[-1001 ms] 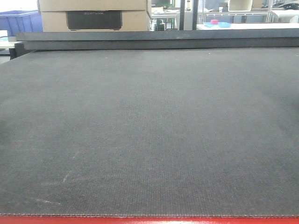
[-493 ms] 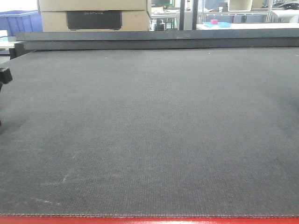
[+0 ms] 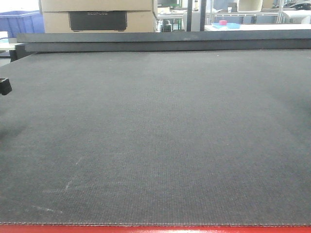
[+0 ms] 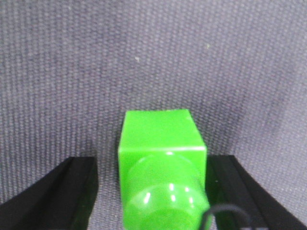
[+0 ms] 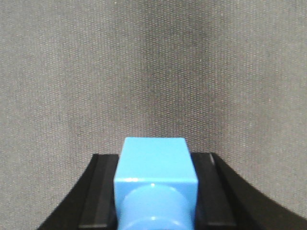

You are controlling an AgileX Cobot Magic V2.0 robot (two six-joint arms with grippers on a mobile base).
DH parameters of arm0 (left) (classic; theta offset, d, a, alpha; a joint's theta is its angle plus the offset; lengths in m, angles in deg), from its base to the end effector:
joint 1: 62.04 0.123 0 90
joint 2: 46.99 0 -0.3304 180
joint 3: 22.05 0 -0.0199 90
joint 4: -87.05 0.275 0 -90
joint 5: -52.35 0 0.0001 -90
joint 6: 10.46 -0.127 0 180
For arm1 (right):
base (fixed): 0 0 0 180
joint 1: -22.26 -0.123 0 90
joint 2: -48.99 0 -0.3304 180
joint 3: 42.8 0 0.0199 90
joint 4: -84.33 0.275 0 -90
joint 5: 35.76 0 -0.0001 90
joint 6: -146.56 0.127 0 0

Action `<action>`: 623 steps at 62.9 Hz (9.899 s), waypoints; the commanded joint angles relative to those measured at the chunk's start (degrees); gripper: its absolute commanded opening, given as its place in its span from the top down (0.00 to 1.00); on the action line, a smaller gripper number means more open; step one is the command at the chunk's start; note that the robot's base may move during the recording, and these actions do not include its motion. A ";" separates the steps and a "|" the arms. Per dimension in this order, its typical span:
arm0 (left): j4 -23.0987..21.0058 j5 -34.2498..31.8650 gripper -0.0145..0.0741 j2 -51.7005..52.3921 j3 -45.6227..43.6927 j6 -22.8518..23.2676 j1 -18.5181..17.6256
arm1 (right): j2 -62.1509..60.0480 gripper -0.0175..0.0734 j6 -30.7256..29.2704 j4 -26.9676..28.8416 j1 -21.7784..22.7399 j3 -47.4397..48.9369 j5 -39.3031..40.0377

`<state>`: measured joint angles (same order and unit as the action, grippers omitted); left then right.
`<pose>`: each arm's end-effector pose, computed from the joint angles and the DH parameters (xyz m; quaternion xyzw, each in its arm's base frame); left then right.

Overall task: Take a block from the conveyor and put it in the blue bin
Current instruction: 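Close the left gripper on the small green block, then lift both held blocks up off the conveyor belt, then drive along the red conveyor frame holding both blocks, then drive up to the steel shelf of blue bins holding both blocks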

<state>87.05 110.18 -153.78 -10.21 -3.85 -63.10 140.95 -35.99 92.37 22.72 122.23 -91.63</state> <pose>0.3540 -0.0066 0.1983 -0.0484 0.9984 -0.0021 0.0308 0.3180 0.0122 0.2718 0.0122 0.9867 0.0593 0.1508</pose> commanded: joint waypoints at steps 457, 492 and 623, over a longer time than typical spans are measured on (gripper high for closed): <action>-8.86 -43.88 0.96 78.87 33.66 -11.09 -9.28 | -67.31 0.99 -5.14 3.10 -9.86 -33.93 39.76; -8.86 -43.88 0.96 78.87 33.66 -11.09 -9.28 | -67.31 0.99 -5.14 3.10 -9.86 -33.93 39.76; -8.86 -43.92 0.96 78.87 33.66 -11.09 -9.28 | -67.31 0.99 -5.14 3.10 -9.86 -33.93 39.89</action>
<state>78.73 67.15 -75.12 23.58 -15.02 -72.04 73.77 -40.94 95.88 12.91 88.36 -52.56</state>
